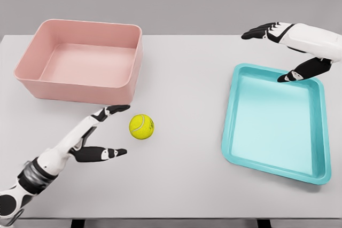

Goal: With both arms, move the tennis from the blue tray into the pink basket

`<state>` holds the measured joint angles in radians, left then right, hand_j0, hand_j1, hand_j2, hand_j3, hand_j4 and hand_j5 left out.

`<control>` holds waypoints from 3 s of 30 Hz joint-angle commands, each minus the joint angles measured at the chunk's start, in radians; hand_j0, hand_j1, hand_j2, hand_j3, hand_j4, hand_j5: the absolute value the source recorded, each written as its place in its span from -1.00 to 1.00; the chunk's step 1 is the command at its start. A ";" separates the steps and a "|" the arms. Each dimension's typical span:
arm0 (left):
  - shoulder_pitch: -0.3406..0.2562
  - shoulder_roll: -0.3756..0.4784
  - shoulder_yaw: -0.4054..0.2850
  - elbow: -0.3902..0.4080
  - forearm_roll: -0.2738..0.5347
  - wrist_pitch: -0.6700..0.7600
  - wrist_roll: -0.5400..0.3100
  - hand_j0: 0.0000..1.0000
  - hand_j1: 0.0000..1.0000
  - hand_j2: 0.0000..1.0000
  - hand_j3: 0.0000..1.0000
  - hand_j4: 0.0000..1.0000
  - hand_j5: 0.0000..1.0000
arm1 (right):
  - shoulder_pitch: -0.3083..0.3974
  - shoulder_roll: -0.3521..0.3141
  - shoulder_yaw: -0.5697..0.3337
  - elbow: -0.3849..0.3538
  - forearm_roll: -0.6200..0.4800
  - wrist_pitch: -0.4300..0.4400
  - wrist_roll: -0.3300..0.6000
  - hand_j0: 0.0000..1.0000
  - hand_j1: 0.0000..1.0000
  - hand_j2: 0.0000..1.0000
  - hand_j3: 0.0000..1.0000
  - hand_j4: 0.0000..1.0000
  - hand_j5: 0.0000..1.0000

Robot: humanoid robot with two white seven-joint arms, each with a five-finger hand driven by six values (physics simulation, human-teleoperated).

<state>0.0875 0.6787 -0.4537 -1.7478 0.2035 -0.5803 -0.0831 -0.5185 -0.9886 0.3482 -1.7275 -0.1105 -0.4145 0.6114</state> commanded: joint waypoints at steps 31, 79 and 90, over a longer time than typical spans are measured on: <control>-0.066 -0.102 -0.060 0.039 0.022 0.244 0.002 0.91 0.91 0.91 0.91 0.91 0.91 | 0.002 0.057 -0.008 -0.006 -0.035 0.003 -0.001 1.00 1.00 1.00 1.00 1.00 1.00; -0.123 -0.146 -0.106 0.096 0.005 0.278 0.002 -0.13 -0.13 -0.13 -0.13 -0.13 -0.13 | 0.011 0.047 -0.008 -0.015 -0.035 0.002 -0.001 1.00 1.00 1.00 1.00 1.00 1.00; -0.134 -0.145 -0.105 -0.016 -0.030 0.214 0.002 -0.13 -0.13 -0.13 -0.13 -0.13 -0.13 | 0.008 0.048 -0.011 -0.015 -0.035 0.003 -0.001 1.00 1.00 1.00 1.00 1.00 1.00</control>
<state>-0.0522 0.5325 -0.5591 -1.7539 0.1715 -0.3406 -0.0820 -0.5108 -0.9398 0.3380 -1.7420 -0.1400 -0.4135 0.6114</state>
